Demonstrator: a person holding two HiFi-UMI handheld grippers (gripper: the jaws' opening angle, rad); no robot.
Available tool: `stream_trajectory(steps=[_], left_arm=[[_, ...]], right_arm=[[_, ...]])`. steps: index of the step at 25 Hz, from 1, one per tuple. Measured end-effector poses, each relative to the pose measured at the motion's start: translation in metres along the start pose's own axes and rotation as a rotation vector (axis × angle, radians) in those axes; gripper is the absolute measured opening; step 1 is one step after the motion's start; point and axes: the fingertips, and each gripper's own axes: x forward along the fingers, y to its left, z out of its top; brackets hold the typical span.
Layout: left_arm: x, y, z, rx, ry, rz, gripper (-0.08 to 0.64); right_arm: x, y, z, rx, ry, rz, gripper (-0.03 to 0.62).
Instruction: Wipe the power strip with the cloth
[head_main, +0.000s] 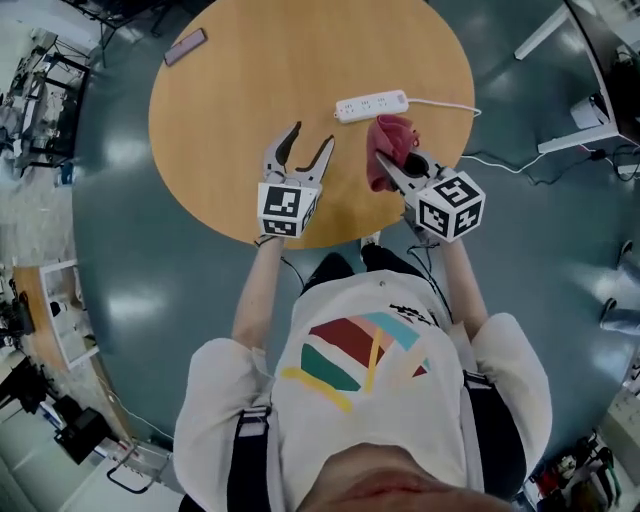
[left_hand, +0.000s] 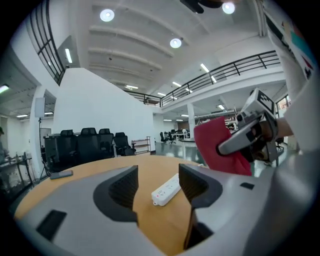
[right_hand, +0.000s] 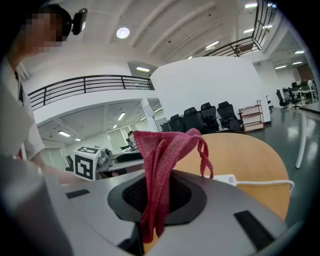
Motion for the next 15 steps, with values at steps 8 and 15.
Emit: stream_trajectory(steps=[8,15], left_arm=[[0.091,0.032,-0.055,0.142,0.249,-0.208,0.272],[0.137,-0.002,-0.111,0.233,0.382,-0.415,0.272]], right_arm=[[0.115,-0.081,0.030,0.071,0.180,0.163,0.038],[0.151,-0.104,0.001,0.197,0.361,0.274,0.038]])
